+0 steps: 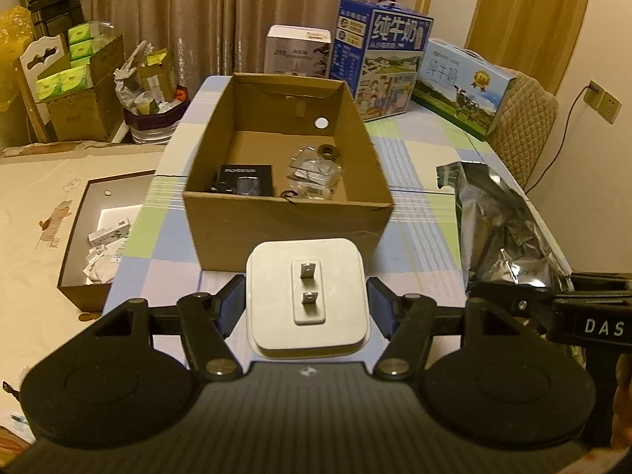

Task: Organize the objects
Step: 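Carry the plug adapter with the left tool while the right tool carries the foil bag to the box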

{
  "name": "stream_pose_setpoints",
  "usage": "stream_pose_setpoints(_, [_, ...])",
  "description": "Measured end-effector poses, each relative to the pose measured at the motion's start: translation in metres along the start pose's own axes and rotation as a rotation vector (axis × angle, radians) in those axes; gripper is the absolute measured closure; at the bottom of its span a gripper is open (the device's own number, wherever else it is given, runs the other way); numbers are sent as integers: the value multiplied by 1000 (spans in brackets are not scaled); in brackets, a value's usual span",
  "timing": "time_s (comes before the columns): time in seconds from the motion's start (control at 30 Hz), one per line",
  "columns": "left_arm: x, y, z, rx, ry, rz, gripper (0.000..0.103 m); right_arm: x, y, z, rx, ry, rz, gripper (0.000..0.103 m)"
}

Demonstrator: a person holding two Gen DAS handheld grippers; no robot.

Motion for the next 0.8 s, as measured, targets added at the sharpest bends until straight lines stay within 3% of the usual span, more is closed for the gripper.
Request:
stream_pose_setpoints(0.37, [-5,22,23,-11,22,-1,43,-35,27,22,-9,40,2,69])
stream_pose_setpoints(0.8, [-26,55,27,-39,-7,0,43,-64,67,23,-15,33,-17,69])
Point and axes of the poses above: each gripper's, at about its wrist camera, not at the fingertips, and x roughly against the way its jaws point, z to its left, y to its top, the point moved 2 cm from there along -x, roughly the way its jaws point, and after that the axes turned 13 degrees about x, right-handed, at the moved point
